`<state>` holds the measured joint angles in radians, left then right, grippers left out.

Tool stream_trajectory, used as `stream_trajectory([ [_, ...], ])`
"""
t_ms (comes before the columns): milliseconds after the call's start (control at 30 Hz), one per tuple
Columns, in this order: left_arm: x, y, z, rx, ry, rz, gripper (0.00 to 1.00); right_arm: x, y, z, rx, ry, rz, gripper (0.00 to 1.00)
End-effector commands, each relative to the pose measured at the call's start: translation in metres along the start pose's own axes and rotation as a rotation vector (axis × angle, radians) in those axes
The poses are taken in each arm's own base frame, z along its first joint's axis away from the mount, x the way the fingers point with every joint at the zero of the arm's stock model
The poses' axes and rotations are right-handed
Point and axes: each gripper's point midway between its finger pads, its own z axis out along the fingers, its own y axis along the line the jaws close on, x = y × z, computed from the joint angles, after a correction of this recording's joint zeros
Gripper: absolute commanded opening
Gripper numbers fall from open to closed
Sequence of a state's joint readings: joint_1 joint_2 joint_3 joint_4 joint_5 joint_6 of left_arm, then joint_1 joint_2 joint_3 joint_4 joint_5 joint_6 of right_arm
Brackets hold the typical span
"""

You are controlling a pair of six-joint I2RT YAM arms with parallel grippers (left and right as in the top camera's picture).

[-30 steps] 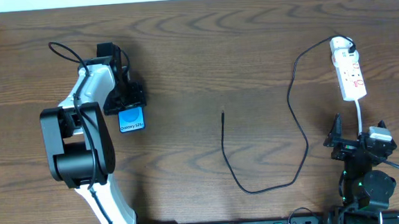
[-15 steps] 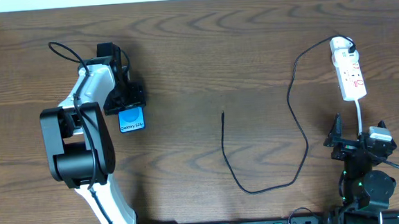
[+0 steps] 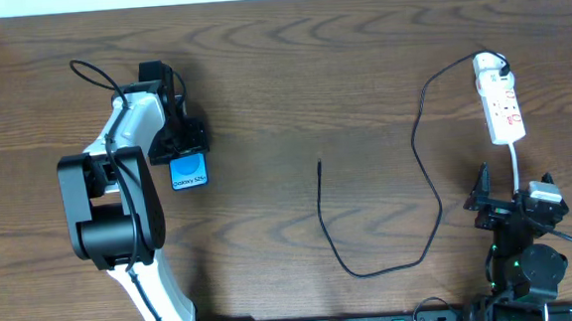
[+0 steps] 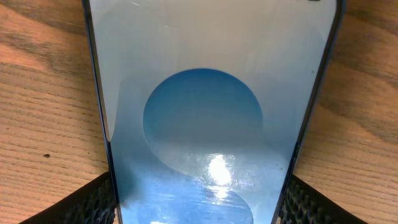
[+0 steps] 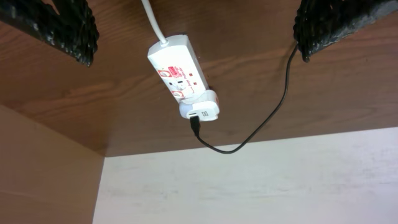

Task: Plug charger to phone and switch on socket
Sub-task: 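Lift the phone with the left gripper and tilt it upright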

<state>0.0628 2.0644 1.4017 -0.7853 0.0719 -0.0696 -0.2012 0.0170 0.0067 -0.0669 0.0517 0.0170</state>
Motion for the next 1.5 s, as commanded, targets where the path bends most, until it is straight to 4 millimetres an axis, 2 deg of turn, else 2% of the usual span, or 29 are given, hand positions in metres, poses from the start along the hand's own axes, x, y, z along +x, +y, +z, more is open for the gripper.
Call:
stream_trajectory([
  [0,0.013,-0.003,0.014,0.019,0.051,0.009,0.07,0.001,0.002,0.0,-0.007,0.003,-0.012,0.99],
  [167,0.005,-0.004,-0.002,0.025,0.002,0.011,0.07,0.001,0.002,0.0,-0.007,0.003,-0.012,0.99],
  [567,-0.01,-0.007,-0.056,0.046,-0.144,0.015,0.08,0.001,0.002,0.0,-0.007,0.003,-0.012,0.99],
  [633,-0.011,-0.013,-0.063,0.08,-0.159,0.018,0.07,0.001,0.002,0.0,-0.008,0.003,-0.012,0.99],
  [700,-0.01,-0.025,-0.07,0.148,-0.166,0.025,0.07,0.001,0.002,0.0,-0.008,0.003,-0.012,0.99],
  [833,-0.005,-0.064,-0.088,0.39,-0.153,0.026,0.07,0.001,0.002,0.0,-0.008,0.003,-0.012,0.99],
  [1033,0.006,-0.106,-0.112,0.681,-0.04,-0.137,0.07,0.001,0.002,0.0,-0.007,0.003,-0.012,0.99],
  [1233,0.016,-0.132,-0.137,0.876,0.175,-0.432,0.08,0.001,0.002,0.0,-0.008,0.003,-0.012,0.99],
  [1333,0.022,-0.146,-0.157,0.994,0.313,-0.533,0.07,0.001,0.002,0.0,-0.008,0.003,-0.012,0.99],
  [1467,0.027,-0.156,-0.175,1.076,0.464,-0.641,0.07,0.001,0.002,0.0,-0.007,0.003,-0.012,0.99],
])
